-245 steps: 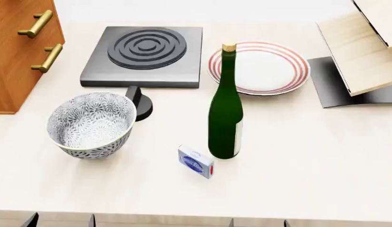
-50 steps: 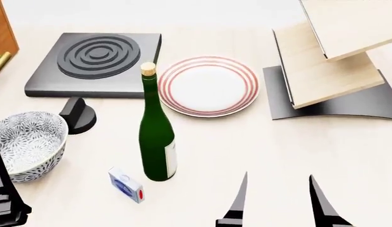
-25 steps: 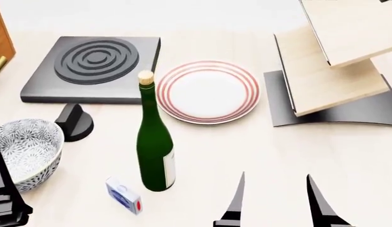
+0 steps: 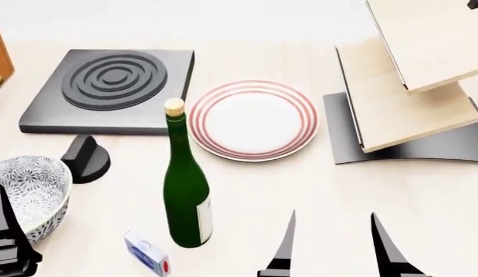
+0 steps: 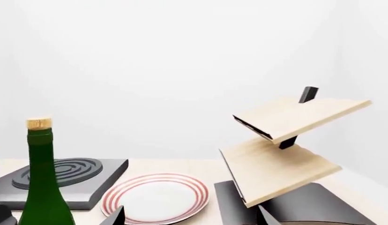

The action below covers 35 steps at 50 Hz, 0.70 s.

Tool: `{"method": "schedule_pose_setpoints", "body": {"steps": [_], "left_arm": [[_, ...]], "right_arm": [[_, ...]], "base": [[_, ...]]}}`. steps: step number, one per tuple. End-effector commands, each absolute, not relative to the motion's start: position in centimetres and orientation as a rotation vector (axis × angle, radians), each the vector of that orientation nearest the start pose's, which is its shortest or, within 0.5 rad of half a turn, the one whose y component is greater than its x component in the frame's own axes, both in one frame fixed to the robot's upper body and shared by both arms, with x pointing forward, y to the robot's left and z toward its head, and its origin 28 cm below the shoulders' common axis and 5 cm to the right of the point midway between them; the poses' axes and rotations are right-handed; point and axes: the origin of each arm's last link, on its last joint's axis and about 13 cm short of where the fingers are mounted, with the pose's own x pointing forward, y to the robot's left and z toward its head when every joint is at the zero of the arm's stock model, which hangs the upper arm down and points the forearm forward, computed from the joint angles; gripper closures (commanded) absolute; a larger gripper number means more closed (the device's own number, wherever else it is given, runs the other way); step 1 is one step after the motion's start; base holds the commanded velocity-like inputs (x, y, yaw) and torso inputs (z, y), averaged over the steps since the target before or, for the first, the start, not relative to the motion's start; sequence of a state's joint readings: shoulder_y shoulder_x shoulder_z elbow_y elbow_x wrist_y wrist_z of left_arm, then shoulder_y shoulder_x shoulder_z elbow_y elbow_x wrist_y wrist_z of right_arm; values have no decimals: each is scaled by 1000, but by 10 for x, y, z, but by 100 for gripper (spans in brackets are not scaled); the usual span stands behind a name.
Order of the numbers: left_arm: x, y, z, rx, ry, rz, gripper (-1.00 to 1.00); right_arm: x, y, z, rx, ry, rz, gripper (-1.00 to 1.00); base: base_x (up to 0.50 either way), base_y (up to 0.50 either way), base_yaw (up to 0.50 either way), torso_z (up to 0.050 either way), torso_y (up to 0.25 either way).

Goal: Pick up the akita bowl and put it on the plate.

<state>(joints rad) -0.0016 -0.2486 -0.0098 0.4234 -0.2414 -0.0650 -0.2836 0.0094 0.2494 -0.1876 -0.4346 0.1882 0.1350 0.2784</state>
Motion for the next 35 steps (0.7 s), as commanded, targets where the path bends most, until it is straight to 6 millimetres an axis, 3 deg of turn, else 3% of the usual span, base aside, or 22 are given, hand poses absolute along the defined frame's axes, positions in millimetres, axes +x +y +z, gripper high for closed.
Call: {"method": "schedule_pose_setpoints", "body": {"steps": [1, 35], "left_arm": [[208, 246, 103, -38, -344, 186, -100], [207, 246, 103, -37, -344, 182, -100]], "right_arm": [[203, -99, 92, -3, -258, -1, -100], [203, -98, 92, -4, -256, 5, -100]], "base": [[98, 0, 0, 0, 0], [102, 0, 0, 0, 0]]}}
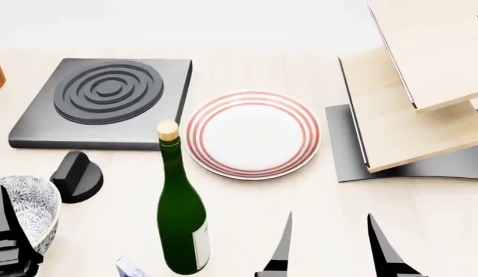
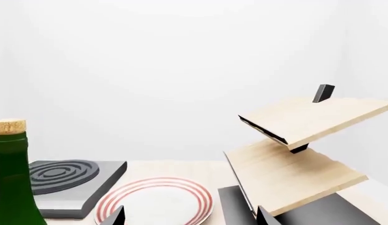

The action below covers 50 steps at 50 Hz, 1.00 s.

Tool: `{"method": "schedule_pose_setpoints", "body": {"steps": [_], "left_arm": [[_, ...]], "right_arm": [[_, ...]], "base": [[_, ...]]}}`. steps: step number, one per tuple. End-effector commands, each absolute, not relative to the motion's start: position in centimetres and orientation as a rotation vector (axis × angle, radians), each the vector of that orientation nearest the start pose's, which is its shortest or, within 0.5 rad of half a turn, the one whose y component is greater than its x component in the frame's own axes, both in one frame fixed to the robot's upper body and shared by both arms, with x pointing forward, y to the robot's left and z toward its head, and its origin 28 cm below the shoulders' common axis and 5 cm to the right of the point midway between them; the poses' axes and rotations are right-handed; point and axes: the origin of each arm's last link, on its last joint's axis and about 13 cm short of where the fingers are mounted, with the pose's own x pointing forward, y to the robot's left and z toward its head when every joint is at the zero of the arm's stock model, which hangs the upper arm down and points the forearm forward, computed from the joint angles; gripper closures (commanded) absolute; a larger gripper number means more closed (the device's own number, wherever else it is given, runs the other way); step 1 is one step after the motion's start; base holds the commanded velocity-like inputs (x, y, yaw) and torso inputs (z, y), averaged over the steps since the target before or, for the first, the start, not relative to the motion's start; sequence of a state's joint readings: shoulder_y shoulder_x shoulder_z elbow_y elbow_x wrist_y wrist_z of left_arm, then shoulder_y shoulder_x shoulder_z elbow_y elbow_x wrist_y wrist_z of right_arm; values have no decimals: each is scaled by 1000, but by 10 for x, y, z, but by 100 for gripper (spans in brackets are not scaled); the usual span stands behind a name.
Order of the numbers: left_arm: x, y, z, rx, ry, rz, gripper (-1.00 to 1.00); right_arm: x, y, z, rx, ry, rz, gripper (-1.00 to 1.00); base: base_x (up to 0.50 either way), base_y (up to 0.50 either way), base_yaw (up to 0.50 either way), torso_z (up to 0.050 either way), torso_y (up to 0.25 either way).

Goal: Pick up the akita bowl and put it on the plate.

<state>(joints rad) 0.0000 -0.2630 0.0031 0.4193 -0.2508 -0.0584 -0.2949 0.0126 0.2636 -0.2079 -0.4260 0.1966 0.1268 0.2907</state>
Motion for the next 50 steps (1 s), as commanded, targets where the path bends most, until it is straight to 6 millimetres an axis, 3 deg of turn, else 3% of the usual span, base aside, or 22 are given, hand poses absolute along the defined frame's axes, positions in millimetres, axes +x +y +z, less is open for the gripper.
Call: {"method": "schedule_pose_setpoints", "body": {"steps": [1, 50], "left_arm": [[207, 246, 103, -36, -344, 183, -100], [206, 246, 102, -35, -344, 185, -100]], "right_arm": [[204, -98, 92, -4, -256, 5, -100], [202, -97, 91, -5, -263, 18, -100]], "base": [[98, 0, 0, 0, 0], [172, 0, 0, 0, 0]]}}
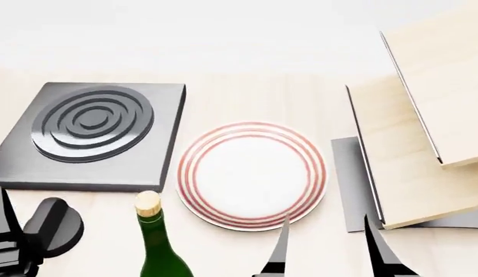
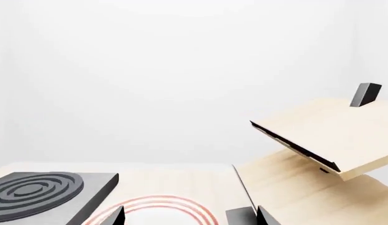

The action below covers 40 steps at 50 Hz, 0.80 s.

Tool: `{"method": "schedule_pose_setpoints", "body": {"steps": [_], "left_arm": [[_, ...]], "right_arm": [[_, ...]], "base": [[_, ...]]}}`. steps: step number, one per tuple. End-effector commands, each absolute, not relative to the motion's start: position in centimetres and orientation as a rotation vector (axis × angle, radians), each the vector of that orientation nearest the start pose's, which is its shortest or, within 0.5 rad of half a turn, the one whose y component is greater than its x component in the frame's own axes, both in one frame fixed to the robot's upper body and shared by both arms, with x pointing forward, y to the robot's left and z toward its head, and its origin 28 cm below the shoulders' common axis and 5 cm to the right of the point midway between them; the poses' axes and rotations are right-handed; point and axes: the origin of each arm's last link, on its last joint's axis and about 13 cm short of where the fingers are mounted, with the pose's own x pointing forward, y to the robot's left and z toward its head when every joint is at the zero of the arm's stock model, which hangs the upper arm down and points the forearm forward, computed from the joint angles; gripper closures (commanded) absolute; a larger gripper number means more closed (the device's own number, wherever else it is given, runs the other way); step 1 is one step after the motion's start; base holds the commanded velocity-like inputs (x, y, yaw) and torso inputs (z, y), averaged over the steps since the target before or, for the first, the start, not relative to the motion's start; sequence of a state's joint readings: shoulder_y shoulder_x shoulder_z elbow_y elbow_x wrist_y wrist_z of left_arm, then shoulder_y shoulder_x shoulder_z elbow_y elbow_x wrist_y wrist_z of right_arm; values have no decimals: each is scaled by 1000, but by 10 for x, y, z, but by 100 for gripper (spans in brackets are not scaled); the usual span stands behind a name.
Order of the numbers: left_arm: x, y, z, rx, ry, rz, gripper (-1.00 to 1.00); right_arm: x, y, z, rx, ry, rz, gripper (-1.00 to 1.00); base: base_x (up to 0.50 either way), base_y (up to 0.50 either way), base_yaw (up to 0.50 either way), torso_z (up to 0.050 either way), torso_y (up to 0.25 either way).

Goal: Pick up the akita bowl and put it on the plate.

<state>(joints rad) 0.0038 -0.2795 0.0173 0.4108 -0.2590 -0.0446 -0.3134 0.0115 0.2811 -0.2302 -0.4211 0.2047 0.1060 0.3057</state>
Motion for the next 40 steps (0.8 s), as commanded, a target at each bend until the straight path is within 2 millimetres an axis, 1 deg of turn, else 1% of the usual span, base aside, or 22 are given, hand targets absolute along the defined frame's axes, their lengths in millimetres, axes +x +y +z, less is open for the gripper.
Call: {"method": "schedule_pose_setpoints", "body": {"steps": [1, 40], "left_arm": [[206, 246, 102, -35, -344, 184, -100], [206, 246, 102, -35, -344, 182, -100]], "right_arm": [[202, -97, 90, -5, -263, 19, -100], [203, -96, 90, -7, -261, 21, -100]], "base": [[191, 0, 0, 0, 0], [194, 0, 0, 0, 0]]}}
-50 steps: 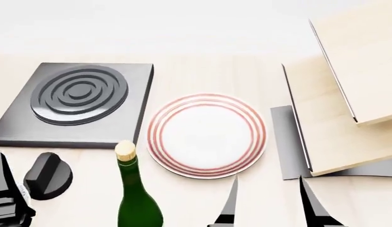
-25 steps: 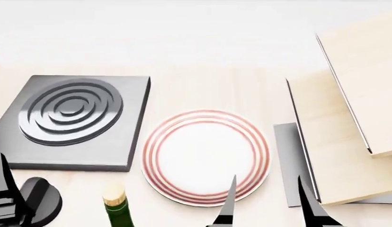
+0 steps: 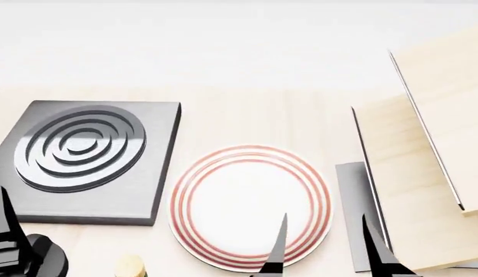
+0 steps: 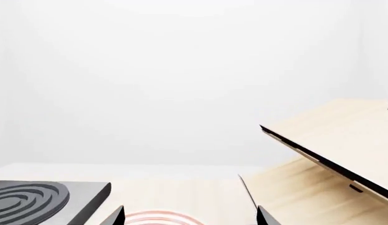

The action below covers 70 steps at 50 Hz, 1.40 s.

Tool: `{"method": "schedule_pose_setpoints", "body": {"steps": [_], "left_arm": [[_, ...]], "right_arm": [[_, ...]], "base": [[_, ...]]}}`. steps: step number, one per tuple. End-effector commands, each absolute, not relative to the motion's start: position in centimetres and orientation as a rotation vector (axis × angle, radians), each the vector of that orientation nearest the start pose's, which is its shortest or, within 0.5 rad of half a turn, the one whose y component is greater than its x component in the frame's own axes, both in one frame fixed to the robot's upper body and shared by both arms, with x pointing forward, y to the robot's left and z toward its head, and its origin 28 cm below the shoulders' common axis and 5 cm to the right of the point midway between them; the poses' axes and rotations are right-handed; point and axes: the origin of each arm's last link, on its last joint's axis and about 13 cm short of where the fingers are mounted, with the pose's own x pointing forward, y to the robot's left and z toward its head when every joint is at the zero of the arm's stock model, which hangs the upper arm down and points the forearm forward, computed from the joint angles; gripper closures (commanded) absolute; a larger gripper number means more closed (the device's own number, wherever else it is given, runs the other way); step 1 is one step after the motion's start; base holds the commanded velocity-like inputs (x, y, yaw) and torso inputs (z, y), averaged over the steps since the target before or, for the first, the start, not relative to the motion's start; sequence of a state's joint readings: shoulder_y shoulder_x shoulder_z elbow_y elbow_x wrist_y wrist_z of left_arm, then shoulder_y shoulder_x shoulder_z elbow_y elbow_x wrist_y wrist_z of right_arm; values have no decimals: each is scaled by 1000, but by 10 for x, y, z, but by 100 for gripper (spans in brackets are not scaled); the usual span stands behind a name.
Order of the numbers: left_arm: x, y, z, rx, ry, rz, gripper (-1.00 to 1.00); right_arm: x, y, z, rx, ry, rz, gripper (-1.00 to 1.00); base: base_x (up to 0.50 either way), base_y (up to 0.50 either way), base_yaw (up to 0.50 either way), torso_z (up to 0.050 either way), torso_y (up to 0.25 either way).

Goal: Pick up the akita bowl and put it on the plate.

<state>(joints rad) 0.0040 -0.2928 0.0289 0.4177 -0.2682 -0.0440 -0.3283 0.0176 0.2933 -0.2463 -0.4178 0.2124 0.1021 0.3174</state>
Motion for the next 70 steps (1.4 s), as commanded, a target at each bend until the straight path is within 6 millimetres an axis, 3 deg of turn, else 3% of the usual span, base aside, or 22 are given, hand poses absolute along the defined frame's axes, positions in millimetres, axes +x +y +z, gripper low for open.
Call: {"method": "schedule_pose_setpoints", "body": {"steps": [1, 31, 70], "left_arm": [[206, 246, 102, -35, -345, 183, -100], [207, 252, 107, 23, -337, 206, -100], [188, 290, 118, 170, -338, 437, -100]], "right_arm": [[203, -96, 90, -8, -260, 23, -100], [205, -95, 86, -8, -261, 6, -100], [208, -93, 83, -8, -252, 5, -100]], "base": [[195, 0, 0, 0, 0], [39, 0, 0, 0, 0], [0, 0, 0, 0, 0]]}}
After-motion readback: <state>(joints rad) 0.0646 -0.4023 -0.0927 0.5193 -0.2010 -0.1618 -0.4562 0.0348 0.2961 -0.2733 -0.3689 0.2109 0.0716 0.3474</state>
